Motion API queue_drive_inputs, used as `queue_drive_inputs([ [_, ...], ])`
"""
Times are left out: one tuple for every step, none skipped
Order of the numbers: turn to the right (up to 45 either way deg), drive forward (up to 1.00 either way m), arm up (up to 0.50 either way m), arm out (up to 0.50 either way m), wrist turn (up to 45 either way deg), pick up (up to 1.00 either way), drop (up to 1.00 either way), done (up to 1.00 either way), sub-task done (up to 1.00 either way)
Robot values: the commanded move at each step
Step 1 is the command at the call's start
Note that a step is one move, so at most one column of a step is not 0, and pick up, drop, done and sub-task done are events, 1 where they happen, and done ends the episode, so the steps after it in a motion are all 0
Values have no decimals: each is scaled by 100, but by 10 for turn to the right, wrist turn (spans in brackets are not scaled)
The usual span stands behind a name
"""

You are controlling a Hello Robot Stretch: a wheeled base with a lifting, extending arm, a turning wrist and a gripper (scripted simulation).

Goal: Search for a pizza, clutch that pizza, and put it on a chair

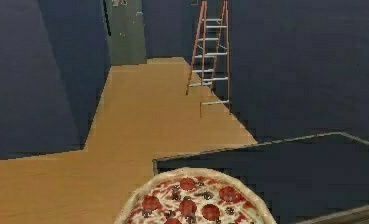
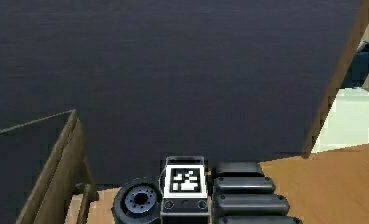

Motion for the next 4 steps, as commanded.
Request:
queue_drive_inputs([
  [270,0,0,0,0,0,0,0,0],
  [450,0,0,0,0,0,0,0,0],
  [450,0,0,0,0,0,0,0,0],
  [450,0,0,0,0,0,0,0,0],
])
